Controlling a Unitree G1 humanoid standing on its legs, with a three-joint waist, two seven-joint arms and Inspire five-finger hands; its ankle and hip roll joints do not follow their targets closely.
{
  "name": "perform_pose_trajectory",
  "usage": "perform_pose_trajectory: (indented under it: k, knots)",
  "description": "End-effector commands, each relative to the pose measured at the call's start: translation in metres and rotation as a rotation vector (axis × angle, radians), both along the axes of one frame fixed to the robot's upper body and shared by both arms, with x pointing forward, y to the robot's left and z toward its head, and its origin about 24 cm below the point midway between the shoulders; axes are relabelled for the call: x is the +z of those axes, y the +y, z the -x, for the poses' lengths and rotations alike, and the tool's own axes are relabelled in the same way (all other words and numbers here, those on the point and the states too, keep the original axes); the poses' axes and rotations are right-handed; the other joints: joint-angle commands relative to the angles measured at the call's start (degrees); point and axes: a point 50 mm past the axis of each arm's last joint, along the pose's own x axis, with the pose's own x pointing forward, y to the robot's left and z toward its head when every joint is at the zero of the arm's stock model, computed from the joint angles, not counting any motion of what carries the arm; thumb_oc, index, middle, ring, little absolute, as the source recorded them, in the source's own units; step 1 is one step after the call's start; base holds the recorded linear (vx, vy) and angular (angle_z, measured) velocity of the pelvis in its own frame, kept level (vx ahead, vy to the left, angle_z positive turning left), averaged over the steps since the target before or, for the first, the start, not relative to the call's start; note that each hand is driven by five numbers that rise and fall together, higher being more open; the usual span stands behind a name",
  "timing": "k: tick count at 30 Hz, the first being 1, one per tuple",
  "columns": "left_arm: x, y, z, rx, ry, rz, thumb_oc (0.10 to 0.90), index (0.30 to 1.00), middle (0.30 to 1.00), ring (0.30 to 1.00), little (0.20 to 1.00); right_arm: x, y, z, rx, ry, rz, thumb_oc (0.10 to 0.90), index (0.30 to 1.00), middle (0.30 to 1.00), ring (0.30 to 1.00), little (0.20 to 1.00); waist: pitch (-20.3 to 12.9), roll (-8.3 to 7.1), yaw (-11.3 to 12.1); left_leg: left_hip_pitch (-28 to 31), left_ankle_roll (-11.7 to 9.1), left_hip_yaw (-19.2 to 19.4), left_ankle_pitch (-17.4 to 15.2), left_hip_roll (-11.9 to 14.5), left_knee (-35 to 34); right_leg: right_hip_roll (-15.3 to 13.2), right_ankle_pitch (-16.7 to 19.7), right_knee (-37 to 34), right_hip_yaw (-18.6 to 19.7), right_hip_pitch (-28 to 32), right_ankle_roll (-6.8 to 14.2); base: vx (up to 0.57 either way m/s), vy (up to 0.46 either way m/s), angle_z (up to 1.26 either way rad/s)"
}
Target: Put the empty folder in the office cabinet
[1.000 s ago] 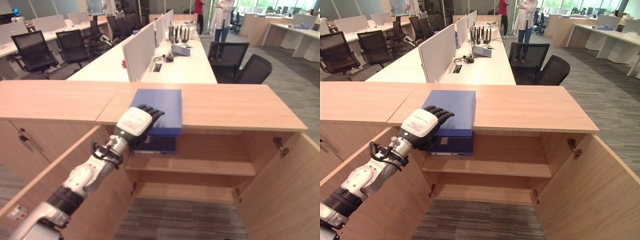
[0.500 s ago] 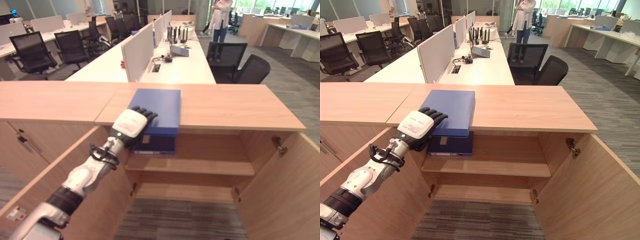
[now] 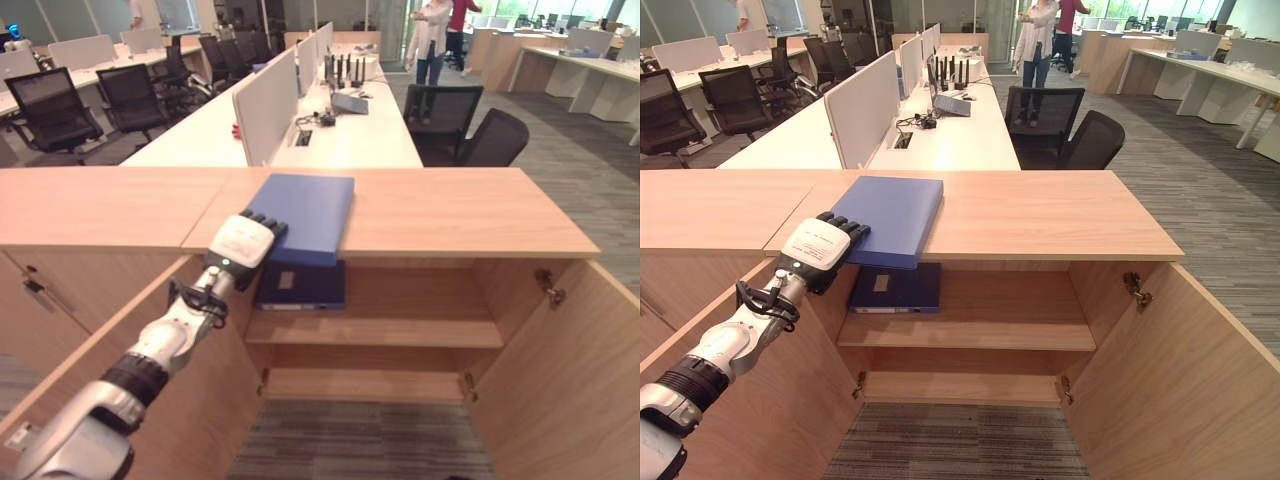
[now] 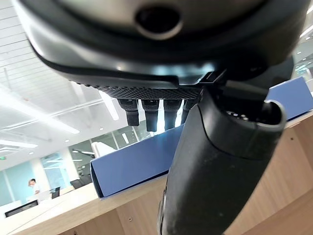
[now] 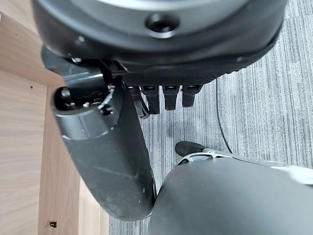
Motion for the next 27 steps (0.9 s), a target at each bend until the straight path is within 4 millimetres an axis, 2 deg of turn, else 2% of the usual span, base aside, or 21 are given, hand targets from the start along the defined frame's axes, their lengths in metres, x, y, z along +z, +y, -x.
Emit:
perform_pose_trajectory:
  k: [1,2,3,4,9,19,24,27]
  knots:
    - [0.076,0.006,-0.035,0.075,-0.254,-0.059,0.800,0.900,0.900,0.900,0.900,0.003,-0.011,-0.004,0.084,0.018,0.069,0.800,0.900,0.900,0.900,0.900,0.3,-1.04,-0.8,2.9,-0.8,-1.8,-7.0,-1.5,-0.2,-1.8,-5.1,0.5,-0.6,4.2,5.6,-0.01,0.000,-0.04]
    - [0.074,0.008,-0.036,0.087,-0.245,-0.062,0.692,0.738,0.738,0.738,0.738,0.003,-0.012,-0.004,0.083,0.017,0.071,0.800,0.900,0.900,0.900,0.900,0.3,-1.01,-0.9,2.9,-0.8,-1.7,-7.0,-1.5,-0.2,-1.8,-5.1,0.5,-0.5,4.2,5.6,-0.01,0.001,-0.03]
    - [0.074,0.008,-0.037,0.086,-0.245,-0.062,0.692,0.738,0.738,0.738,0.738,0.003,-0.012,-0.004,0.083,0.017,0.071,0.800,0.900,0.900,0.900,0.900,0.3,-1.02,-0.8,2.9,-0.8,-1.7,-7.1,-1.5,-0.2,-1.8,-5.1,0.5,-0.5,4.2,5.6,0.00,0.000,0.00]
    - [0.074,0.009,-0.038,0.095,-0.244,-0.061,0.400,0.300,0.300,0.300,0.300,0.003,-0.012,-0.004,0.082,0.016,0.073,0.800,0.900,0.900,0.900,0.900,0.3,-0.96,-0.9,2.9,-0.8,-1.6,-7.1,-1.5,-0.2,-1.8,-5.1,0.5,-0.5,4.2,5.7,0.00,0.000,0.00]
    - [0.074,0.008,-0.037,0.092,-0.260,-0.012,0.400,0.300,0.300,0.300,0.300,0.003,-0.013,-0.002,0.064,0.017,0.076,0.800,0.900,0.900,0.900,0.900,0.4,-1.04,-1.1,2.8,-0.8,-1.5,-7.1,-1.5,-0.2,-1.8,-5.2,0.5,-0.3,4.1,5.7,0.00,0.000,0.00]
    - [0.057,0.011,-0.027,0.101,-0.248,0.129,0.400,0.300,0.300,0.300,0.300,0.001,-0.010,0.004,0.043,0.028,0.072,0.800,0.900,0.900,0.900,0.900,0.3,-1.02,-1.2,2.9,-0.8,-1.2,-7.1,-1.5,-0.2,-1.9,-5.2,0.5,-0.2,4.1,5.7,0.00,0.000,0.00]
    - [0.057,0.011,-0.021,0.103,-0.286,0.241,0.400,0.300,0.300,0.300,0.300,0.000,-0.009,0.005,0.039,0.030,0.070,0.800,0.900,0.900,0.900,0.900,0.2,-1.16,-1.1,3.0,-0.9,-1.1,-7.0,-1.4,-0.2,-1.8,-5.2,0.5,-0.2,4.2,5.6,0.00,0.000,0.00]
    - [0.060,0.004,-0.019,0.069,-0.305,0.299,0.400,0.300,0.300,0.300,0.300,0.000,-0.008,0.006,0.038,0.033,0.070,0.800,0.900,0.900,0.900,0.900,0.2,-1.31,-1.1,2.9,-0.9,-1.2,-6.9,-1.4,-0.2,-1.8,-5.2,0.5,-0.2,4.2,5.5,0.00,0.000,0.00]
